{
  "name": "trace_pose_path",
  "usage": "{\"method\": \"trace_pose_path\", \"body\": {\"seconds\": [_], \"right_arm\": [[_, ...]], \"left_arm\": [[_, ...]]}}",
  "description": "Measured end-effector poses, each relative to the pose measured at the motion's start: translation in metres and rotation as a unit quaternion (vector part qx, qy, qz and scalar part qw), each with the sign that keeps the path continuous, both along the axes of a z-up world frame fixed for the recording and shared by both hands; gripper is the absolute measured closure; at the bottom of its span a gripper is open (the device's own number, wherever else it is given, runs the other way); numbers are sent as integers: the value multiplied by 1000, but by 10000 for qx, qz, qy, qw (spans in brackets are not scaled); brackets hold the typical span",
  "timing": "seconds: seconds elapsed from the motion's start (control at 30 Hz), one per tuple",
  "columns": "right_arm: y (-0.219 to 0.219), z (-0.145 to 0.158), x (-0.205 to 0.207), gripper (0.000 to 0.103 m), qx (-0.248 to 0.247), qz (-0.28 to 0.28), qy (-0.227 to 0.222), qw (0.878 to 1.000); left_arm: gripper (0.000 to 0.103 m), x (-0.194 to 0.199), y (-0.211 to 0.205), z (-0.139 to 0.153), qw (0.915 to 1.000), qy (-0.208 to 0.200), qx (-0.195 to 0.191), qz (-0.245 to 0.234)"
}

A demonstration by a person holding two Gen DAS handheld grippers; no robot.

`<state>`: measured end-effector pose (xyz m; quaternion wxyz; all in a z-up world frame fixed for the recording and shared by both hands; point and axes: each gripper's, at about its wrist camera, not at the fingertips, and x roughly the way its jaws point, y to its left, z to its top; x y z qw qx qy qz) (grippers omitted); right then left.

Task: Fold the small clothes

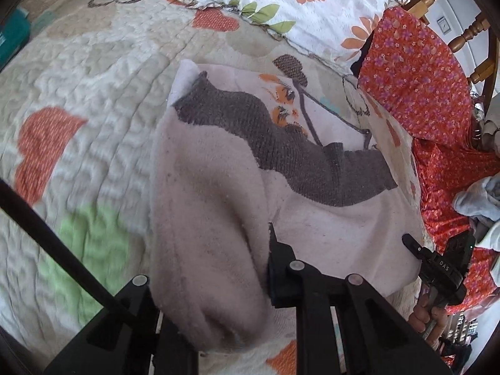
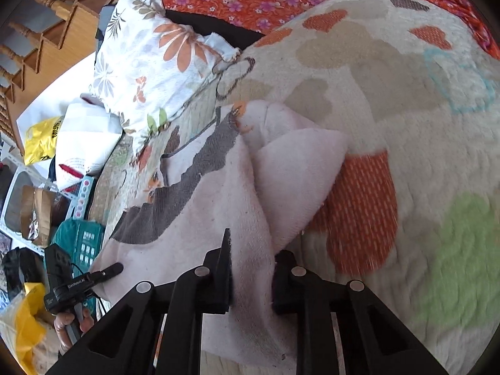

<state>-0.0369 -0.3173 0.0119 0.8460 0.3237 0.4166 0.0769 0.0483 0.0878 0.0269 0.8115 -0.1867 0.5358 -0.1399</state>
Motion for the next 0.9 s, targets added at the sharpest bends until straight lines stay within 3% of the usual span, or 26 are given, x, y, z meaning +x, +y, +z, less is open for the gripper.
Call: {"method": "trace_pose_path", "body": {"seconds": [0.2,0.37,0.47,0.6,0.7,0.9], "right_arm": [[-4,-15,-20,80,-16,-19,115,9999],[-14,-6,-37,67,-264,-201,93,9994],[-21,3,-47,65,-410,-349,55,9985],[-26,18,-57,61,-690,-604,-52,9958],[-25,32,-59,53,-933,-757,-186,9926],[8,57,-42,53,-1212,-509,-513,9900]], "left_arm": [[68,-22,13,-3,9995,-73,183,253],[62,-39,28,11,9981,-324,392,341],[61,-47,31,20,9965,-468,595,345],[53,-57,38,32,9899,-760,1104,468],[46,-61,47,40,9874,-897,1189,541],[40,-51,65,42,9813,-993,1420,843]]}}
